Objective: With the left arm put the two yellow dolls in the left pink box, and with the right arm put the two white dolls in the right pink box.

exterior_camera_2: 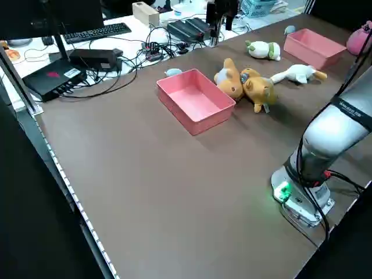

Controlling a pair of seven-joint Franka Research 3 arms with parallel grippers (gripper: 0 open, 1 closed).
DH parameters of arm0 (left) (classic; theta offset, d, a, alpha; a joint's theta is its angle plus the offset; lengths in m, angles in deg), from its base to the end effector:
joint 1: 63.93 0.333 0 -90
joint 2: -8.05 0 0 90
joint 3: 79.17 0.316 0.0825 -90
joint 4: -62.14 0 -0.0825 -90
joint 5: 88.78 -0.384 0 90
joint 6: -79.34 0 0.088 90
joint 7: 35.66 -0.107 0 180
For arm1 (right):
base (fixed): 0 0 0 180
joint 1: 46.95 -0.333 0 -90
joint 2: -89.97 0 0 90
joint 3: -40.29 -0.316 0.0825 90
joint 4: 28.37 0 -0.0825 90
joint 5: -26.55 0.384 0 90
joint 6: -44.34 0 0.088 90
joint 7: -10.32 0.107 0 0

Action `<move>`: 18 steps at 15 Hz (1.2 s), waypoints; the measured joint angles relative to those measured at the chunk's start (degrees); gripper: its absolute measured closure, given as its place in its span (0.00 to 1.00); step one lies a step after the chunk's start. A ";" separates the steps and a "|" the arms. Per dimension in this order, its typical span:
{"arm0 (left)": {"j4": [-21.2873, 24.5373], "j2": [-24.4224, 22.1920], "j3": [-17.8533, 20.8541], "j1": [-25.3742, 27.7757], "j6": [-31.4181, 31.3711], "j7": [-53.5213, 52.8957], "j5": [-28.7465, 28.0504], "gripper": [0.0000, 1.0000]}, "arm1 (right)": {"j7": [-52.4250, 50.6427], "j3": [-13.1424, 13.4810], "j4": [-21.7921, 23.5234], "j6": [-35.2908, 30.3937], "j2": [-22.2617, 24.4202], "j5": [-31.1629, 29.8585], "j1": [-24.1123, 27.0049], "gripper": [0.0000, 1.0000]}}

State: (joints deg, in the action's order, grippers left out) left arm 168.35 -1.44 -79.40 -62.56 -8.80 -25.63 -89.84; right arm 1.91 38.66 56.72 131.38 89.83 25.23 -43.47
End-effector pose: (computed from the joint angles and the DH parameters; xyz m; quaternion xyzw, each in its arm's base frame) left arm 0.4912 0.0117 0.5764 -0.9925 -0.0967 0.0738 0.0153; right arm 0.5500 -0.0204 0.6588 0.9982 0.0564 0.0147 0.0128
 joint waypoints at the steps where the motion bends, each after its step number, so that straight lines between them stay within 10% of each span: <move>1: -0.09 0.15 0.00 0.02 0.00 0.01 0.00 0.00 | 0.00 0.00 0.00 0.02 0.00 0.00 0.00 0.01; 12: -0.22 7.31 -0.68 -0.58 -0.67 -0.64 4.25 0.01 | 0.00 0.00 0.02 0.02 0.00 0.00 0.00 0.01; 18: -0.65 14.14 -2.19 -10.00 -3.98 1.29 7.53 0.01 | 0.00 0.00 0.04 0.02 0.00 0.00 0.00 0.01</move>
State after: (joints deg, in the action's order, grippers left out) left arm 167.70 12.71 -81.58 -72.56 -12.78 -24.33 -82.31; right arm 1.91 38.66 56.76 131.40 89.83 25.23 -43.47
